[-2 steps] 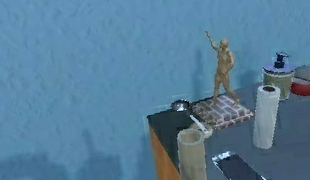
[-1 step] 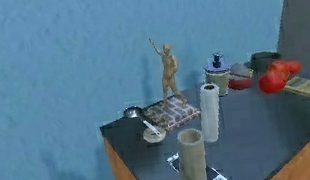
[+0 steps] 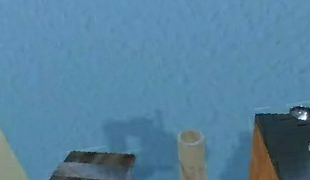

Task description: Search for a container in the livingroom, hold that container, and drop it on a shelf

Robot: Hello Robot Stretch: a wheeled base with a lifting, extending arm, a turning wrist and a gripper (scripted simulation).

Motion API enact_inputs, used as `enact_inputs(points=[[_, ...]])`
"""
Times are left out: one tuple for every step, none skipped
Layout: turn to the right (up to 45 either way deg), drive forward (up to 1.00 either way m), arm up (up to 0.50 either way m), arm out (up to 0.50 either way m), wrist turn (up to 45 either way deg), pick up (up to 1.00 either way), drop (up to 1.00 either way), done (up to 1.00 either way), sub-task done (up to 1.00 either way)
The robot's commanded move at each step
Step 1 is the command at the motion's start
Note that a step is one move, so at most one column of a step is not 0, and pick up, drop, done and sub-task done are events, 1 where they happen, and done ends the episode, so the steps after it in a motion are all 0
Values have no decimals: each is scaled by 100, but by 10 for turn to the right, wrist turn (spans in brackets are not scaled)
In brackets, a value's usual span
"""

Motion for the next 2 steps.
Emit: enact_inputs(points=[[-270,0,0,0,0,0,0,0,0],[450,0,0,0,0,0,0,0,0]])
